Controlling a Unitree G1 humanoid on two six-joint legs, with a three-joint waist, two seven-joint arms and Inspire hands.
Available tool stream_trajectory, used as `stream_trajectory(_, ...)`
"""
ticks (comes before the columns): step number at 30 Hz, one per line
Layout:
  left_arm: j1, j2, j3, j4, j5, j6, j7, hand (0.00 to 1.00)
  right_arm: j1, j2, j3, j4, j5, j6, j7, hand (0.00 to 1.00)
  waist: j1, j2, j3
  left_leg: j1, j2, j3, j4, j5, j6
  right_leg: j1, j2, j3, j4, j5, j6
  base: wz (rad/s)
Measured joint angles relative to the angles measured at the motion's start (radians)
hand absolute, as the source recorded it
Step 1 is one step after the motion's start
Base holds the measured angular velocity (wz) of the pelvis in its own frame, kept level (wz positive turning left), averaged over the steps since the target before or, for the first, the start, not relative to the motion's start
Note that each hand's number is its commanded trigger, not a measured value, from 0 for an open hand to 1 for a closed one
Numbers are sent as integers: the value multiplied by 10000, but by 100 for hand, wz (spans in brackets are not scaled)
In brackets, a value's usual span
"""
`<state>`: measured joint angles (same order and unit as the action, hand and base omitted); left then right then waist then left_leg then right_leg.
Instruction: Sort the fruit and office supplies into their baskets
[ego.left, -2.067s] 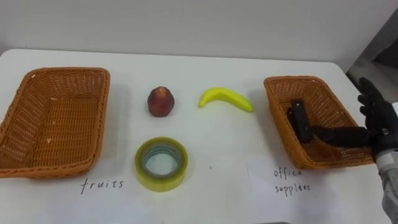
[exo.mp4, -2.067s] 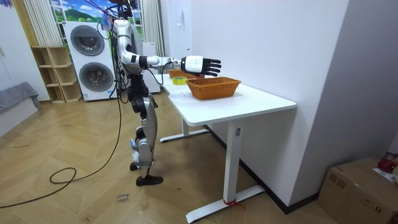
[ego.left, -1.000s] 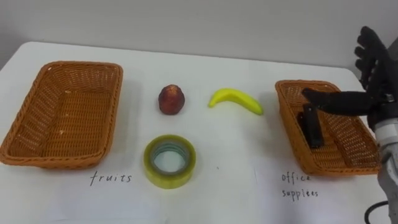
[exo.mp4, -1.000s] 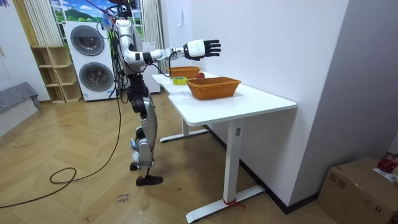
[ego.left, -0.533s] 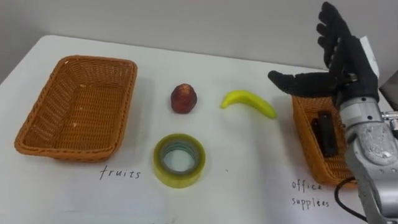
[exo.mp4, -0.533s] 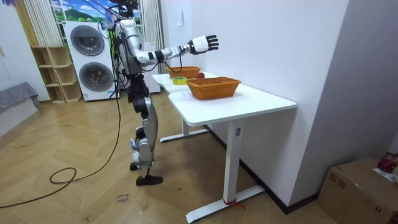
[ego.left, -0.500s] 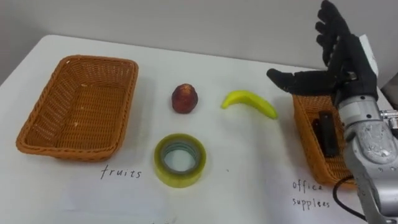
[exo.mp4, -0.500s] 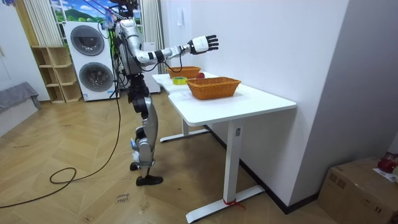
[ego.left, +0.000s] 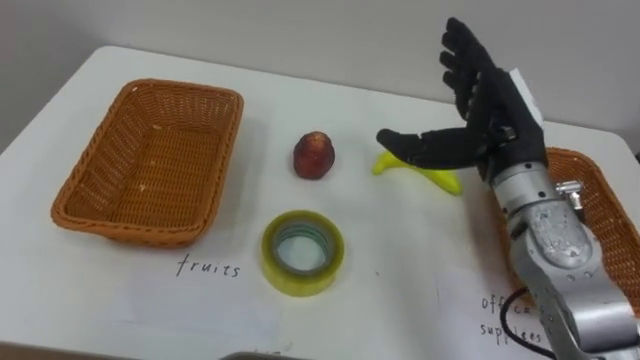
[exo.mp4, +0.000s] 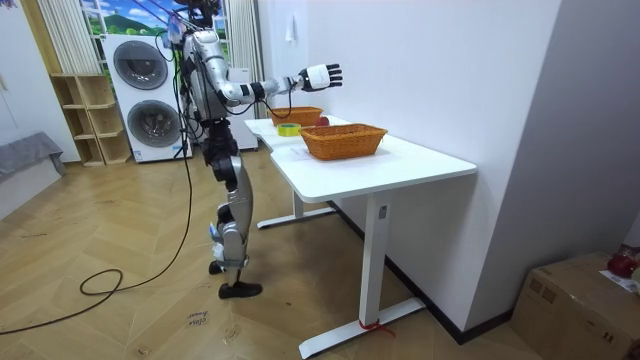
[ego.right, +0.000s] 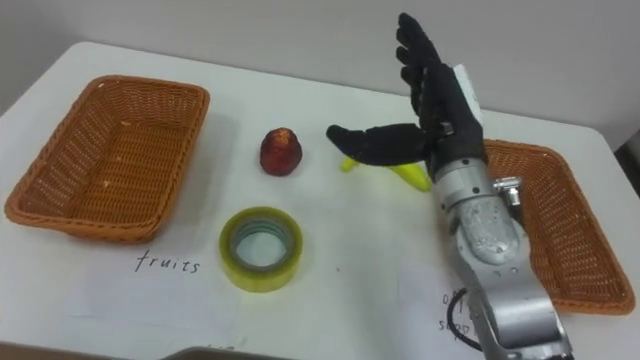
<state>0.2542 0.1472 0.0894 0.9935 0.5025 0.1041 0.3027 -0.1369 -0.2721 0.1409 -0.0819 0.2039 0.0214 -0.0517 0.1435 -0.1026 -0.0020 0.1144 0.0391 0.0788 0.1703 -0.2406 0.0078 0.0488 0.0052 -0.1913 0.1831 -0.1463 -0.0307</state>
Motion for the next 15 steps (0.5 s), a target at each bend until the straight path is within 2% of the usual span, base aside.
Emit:
stream_trajectory(4,-1,15,-349,-17,1,0,0,0,-1,26,297,16,105,0,-11,0,45,-11,-8,-34,1,12,0,2,2,-28,-1,19,-19,5,7,0)
stream_trajectory(15,65,8,-366,4,10,11,9,0,-1,78,755,622,81,1,136,0,46,-8,-7,-93,4,5,6,29,21,-3,-19,-7,-147,53,20,1)
